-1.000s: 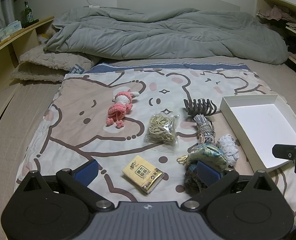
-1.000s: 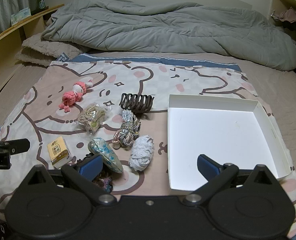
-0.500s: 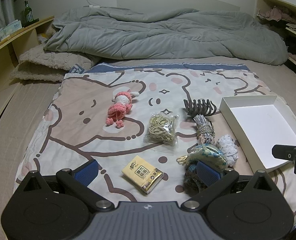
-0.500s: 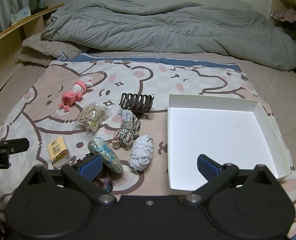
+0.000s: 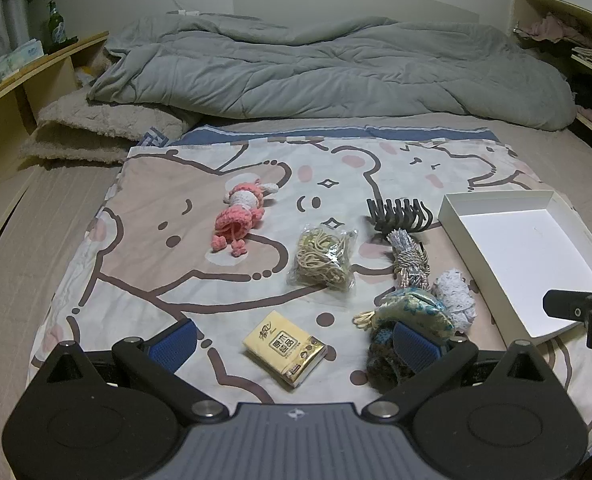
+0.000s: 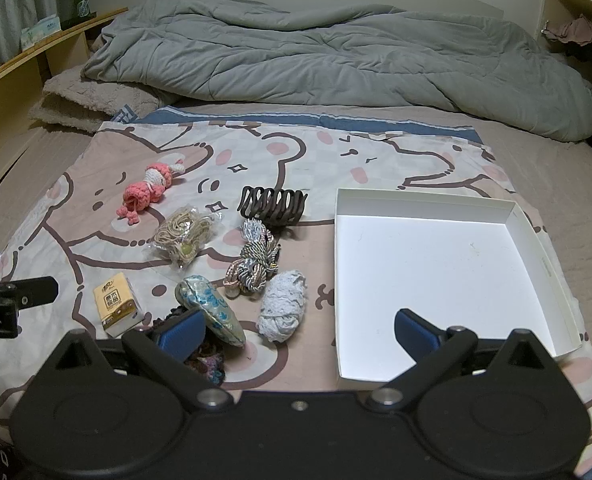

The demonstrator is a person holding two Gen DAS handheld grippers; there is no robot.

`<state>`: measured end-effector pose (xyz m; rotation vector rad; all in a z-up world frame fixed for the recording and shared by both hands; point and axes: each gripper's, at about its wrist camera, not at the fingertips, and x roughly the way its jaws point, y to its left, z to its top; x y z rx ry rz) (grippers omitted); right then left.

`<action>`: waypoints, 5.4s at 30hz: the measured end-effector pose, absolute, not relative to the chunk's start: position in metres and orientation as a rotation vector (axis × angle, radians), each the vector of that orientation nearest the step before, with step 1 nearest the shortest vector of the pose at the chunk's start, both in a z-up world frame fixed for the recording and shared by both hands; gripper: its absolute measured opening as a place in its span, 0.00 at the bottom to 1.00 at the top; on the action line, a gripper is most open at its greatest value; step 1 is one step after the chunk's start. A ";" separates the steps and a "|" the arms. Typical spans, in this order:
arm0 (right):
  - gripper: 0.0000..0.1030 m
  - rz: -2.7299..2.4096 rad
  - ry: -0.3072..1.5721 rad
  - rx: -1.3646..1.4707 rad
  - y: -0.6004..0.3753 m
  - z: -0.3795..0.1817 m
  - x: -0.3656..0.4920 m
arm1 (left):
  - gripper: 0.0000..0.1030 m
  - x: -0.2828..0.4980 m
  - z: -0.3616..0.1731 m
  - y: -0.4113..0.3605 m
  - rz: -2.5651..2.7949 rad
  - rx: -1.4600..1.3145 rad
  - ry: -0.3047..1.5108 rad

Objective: Organize objects

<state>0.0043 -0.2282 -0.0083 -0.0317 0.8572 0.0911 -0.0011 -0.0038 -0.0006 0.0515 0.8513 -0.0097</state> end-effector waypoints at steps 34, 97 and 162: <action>0.99 0.088 0.862 -0.030 -0.229 -0.009 0.004 | 1.00 -0.001 -0.002 -0.004 -0.012 0.056 0.856; 0.51 0.473 1.125 0.066 -0.161 -0.076 0.064 | 0.95 0.118 -0.120 0.034 0.181 -0.189 1.188; 0.15 0.258 0.694 0.154 -0.208 0.014 0.027 | 0.57 0.040 0.004 -0.012 -0.226 -0.065 0.777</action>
